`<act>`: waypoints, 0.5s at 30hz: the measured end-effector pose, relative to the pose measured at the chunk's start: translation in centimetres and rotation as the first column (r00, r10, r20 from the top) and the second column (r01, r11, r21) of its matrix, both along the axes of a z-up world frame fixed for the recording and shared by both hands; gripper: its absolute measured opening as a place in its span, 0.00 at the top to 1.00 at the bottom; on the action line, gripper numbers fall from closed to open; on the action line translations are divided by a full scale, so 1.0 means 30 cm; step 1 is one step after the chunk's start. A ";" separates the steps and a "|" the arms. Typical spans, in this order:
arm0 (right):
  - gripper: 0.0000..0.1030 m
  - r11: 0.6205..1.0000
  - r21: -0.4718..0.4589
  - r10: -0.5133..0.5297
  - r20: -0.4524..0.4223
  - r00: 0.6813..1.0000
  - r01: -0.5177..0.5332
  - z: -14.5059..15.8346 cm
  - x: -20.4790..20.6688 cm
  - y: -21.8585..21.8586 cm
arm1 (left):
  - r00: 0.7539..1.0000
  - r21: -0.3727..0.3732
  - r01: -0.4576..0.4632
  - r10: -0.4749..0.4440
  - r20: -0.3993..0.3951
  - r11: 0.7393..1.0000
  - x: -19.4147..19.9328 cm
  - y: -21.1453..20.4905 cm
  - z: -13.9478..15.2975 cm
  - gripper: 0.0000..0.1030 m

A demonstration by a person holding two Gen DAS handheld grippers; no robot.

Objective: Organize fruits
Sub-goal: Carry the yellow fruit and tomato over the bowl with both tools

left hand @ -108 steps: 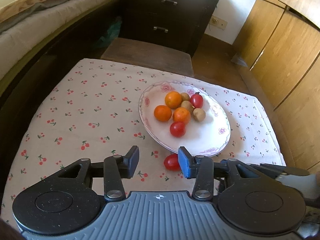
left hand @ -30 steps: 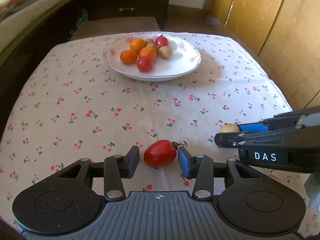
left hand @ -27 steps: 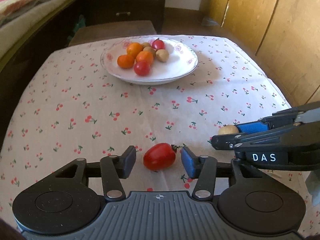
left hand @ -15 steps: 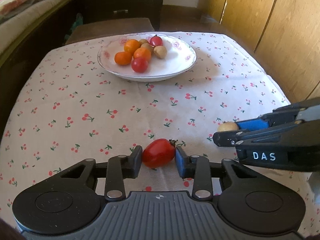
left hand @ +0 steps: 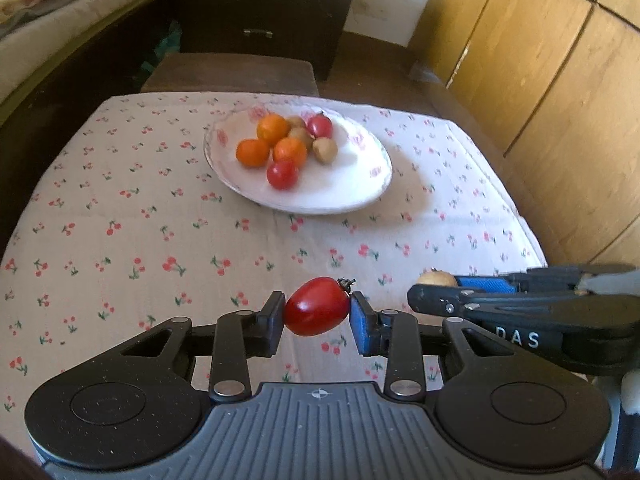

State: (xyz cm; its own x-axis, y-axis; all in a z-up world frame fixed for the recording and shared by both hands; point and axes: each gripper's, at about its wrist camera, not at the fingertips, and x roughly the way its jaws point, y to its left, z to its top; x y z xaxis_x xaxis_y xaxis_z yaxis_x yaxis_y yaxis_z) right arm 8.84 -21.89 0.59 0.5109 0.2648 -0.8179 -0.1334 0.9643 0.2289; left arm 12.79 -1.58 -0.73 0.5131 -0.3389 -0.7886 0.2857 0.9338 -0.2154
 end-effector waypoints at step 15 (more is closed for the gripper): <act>0.70 0.998 0.050 -0.048 0.067 0.997 0.045 0.071 0.180 -0.012 | 0.997 -0.054 -0.077 0.078 0.023 0.996 0.189 -0.007 0.063 0.58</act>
State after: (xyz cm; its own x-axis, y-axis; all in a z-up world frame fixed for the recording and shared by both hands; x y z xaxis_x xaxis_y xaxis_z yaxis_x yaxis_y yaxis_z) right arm 14.25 -22.25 2.71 0.5774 0.2779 -0.7677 -0.1057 0.9578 0.2672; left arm 18.44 -1.78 1.15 0.5591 -0.3384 -0.7569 0.2186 0.9408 -0.2591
